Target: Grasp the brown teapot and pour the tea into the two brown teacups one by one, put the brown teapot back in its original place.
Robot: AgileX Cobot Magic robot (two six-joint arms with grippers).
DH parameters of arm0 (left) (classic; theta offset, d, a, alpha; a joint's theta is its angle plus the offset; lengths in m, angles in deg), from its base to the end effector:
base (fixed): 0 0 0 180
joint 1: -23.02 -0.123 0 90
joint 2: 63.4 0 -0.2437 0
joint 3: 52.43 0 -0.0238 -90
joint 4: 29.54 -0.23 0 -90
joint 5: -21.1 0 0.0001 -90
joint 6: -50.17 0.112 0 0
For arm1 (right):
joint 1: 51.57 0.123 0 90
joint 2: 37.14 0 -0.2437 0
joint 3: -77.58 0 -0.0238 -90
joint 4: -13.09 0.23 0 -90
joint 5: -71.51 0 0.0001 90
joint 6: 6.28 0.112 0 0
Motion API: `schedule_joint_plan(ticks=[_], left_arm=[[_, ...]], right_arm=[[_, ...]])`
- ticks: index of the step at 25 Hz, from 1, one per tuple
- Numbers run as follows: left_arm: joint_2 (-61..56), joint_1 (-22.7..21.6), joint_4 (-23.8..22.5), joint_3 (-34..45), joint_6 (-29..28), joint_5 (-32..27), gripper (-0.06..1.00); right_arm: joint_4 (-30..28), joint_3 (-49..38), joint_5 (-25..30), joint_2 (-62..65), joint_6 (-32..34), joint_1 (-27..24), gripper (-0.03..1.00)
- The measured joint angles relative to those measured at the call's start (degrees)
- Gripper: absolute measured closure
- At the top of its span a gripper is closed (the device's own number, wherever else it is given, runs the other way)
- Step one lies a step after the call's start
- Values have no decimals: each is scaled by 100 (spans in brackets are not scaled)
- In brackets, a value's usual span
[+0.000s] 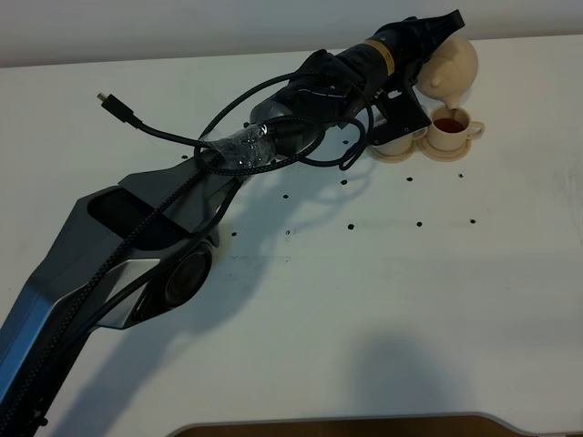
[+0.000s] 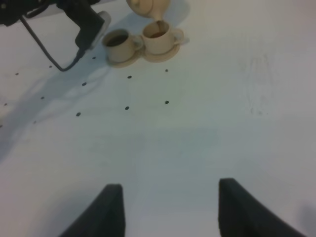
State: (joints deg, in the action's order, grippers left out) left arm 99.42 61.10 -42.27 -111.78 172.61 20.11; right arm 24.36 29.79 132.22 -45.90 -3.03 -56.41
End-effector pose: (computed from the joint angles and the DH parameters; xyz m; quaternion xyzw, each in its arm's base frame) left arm 0.4493 -0.3515 0.1365 0.7889 0.0477 0.4602 0.4045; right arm 0.0379 0.0160 0.2569 0.0564 0.8478 0.0909 0.5194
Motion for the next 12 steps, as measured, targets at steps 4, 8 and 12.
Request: schedule_joint_plan(ticks=[4,8,12], left_arm=[[0,24,-29,0,0,35,81],[0,37,-184,0,0,48,81],[0,42,-323,0,0,99,81]], right_arm=[[0,0,0,0,0,0,52],[0,0,0,0,0,0,52],[0,0,0,0,0,0,52]])
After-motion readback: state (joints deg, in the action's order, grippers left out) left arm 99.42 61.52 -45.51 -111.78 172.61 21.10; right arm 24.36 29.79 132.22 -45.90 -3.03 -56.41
